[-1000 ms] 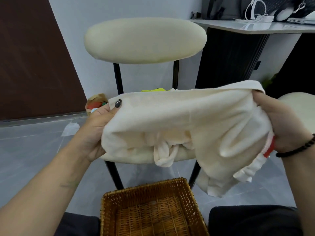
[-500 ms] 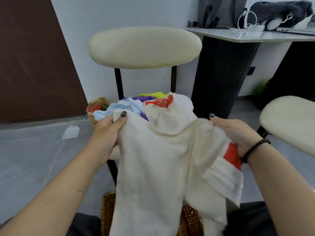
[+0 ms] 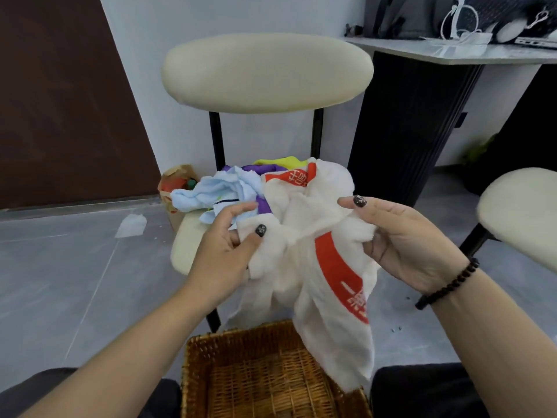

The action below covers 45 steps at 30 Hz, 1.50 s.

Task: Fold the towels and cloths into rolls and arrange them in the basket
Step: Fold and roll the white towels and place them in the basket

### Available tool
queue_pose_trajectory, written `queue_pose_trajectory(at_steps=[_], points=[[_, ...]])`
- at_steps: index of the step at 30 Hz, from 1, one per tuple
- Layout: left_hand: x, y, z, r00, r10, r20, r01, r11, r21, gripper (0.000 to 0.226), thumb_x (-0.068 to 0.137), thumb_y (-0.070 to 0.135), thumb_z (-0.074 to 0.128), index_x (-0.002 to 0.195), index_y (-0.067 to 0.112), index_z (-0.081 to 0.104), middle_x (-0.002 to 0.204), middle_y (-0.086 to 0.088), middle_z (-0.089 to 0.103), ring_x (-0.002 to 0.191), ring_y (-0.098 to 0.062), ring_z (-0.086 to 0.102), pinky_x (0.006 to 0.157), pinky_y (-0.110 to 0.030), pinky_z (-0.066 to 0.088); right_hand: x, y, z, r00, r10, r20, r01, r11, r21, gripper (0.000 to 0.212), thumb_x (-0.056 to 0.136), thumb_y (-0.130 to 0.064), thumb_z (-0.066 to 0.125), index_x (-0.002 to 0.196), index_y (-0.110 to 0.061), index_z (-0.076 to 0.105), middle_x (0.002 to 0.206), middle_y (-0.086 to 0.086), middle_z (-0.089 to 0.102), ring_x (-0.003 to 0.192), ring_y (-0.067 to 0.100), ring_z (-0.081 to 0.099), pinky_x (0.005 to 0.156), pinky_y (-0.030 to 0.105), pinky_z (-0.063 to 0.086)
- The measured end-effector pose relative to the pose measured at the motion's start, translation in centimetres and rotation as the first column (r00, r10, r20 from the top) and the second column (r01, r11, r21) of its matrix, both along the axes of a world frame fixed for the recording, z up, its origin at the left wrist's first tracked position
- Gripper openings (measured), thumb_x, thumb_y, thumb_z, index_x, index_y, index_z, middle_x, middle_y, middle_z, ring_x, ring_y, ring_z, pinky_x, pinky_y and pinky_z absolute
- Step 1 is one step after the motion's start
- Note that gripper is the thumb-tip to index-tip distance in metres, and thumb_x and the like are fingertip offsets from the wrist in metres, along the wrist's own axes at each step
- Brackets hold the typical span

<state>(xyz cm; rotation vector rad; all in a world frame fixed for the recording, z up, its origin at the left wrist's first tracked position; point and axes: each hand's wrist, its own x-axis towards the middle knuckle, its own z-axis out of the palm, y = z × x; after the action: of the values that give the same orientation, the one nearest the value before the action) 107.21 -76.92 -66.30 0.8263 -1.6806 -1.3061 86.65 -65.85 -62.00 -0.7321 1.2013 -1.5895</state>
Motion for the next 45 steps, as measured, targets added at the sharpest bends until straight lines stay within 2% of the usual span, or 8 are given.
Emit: queue_pose_trajectory(at_steps=[6, 9, 11, 14, 20, 29, 34, 45], points=[[0.4, -0.6, -0.6, 0.994, -0.083, 0.074, 0.094, 0.983, -0.156, 0.027, 0.093, 0.008, 0.059, 0.101, 0.033, 0.067, 0.096, 0.002, 0.069, 0.081, -0.032, 0.065, 0.069, -0.046, 0.056, -0.5, 0.6, 0.3, 0.918, 0.286, -0.274, -0.283, 0.958, 0.053, 0.058, 0.044, -0.028, 0.094, 0.098, -0.013, 0.076, 0.099, 0.019, 0.071, 0.093, 0.030, 0.069, 0.081, 0.035, 0.058], [0.5, -0.6, -0.7, 0.983, -0.085, 0.163, 0.113, 0.978, -0.173, 0.042, 0.093, -0.009, 0.049, 0.081, 0.025, 0.072, 0.089, 0.017, 0.070, 0.085, -0.002, 0.063, 0.074, -0.021, 0.051, 0.0, 0.3, -0.5, 0.480, 0.181, -0.858, 0.046, 0.972, 0.230, 0.032, 0.058, -0.029, 0.088, 0.087, -0.026, 0.074, 0.091, 0.001, 0.069, 0.085, 0.017, 0.067, 0.083, 0.035, 0.055], [0.5, -0.7, -0.8, 0.977, -0.099, 0.191, 0.127, 0.982, -0.140, 0.046, 0.092, -0.011, 0.047, 0.078, 0.024, 0.074, 0.088, 0.018, 0.071, 0.086, 0.002, 0.062, 0.074, -0.013, 0.048, 0.2, -0.1, -1.2, 0.186, 0.141, -0.973, 0.144, 0.975, 0.169, 0.008, 0.074, -0.027, 0.079, 0.075, -0.027, 0.071, 0.082, -0.011, 0.058, 0.080, 0.006, 0.056, 0.079, 0.028, 0.051], [0.6, -1.2, -1.1, 0.978, -0.102, 0.180, 0.115, 0.991, -0.064, 0.045, 0.094, -0.007, 0.046, 0.084, 0.026, 0.075, 0.090, 0.022, 0.070, 0.088, 0.003, 0.063, 0.073, -0.010, 0.046, -0.1, -0.2, -1.5, 0.106, 0.135, -0.985, 0.082, 0.986, 0.144, 0.011, 0.083, -0.025, 0.071, 0.073, -0.028, 0.066, 0.082, -0.013, 0.051, 0.079, 0.004, 0.050, 0.074, 0.021, 0.044], [0.8, -1.4, -1.5, 0.920, -0.236, 0.314, 0.242, 0.970, 0.023, 0.031, 0.084, 0.010, 0.071, 0.108, 0.030, 0.071, 0.112, 0.015, 0.068, 0.101, 0.000, 0.063, 0.088, -0.027, 0.053, 0.2, 0.1, -1.8, 0.174, -0.015, -0.985, -0.046, 0.999, -0.023, 0.005, 0.082, -0.029, 0.063, 0.077, -0.031, 0.064, 0.080, -0.017, 0.049, 0.084, 0.001, 0.050, 0.073, 0.013, 0.040], [0.4, -1.0, -2.7, 0.787, -0.294, 0.543, 0.402, 0.911, -0.089, 0.054, 0.069, 0.046, 0.081, 0.118, 0.043, 0.060, 0.116, 0.028, 0.056, 0.109, 0.010, 0.052, 0.094, -0.019, 0.047, -0.4, 0.3, -1.2, 0.630, -0.185, -0.755, -0.017, 0.968, -0.251, 0.017, 0.077, -0.039, 0.069, 0.079, -0.023, 0.071, 0.084, -0.005, 0.063, 0.084, 0.017, 0.061, 0.074, 0.038, 0.053], [-0.5, -0.7, -3.2, 0.805, -0.307, 0.507, 0.358, 0.934, -0.002, 0.070, 0.062, 0.063, 0.070, 0.126, 0.039, 0.057, 0.126, 0.026, 0.054, 0.114, 0.014, 0.048, 0.097, -0.014, 0.042, -0.6, 0.5, -1.0, 0.740, -0.101, -0.665, -0.061, 0.975, -0.216, 0.023, 0.075, -0.039, 0.073, 0.077, -0.017, 0.071, 0.080, -0.007, 0.065, 0.080, 0.011, 0.061, 0.073, 0.023, 0.051], [-1.4, -0.3, -4.0, 0.804, -0.565, 0.185, 0.484, 0.802, 0.350, 0.080, 0.046, 0.080, 0.073, 0.114, 0.039, 0.069, 0.127, 0.000, 0.064, 0.115, -0.047, 0.053, 0.096, -0.056, 0.048, -0.8, 1.2, -0.6, 0.896, 0.133, -0.424, -0.252, 0.938, -0.237, 0.032, 0.067, -0.044, 0.082, 0.076, -0.016, 0.070, 0.076, 0.001, 0.057, 0.074, 0.019, 0.055, 0.068, 0.026, 0.050]])
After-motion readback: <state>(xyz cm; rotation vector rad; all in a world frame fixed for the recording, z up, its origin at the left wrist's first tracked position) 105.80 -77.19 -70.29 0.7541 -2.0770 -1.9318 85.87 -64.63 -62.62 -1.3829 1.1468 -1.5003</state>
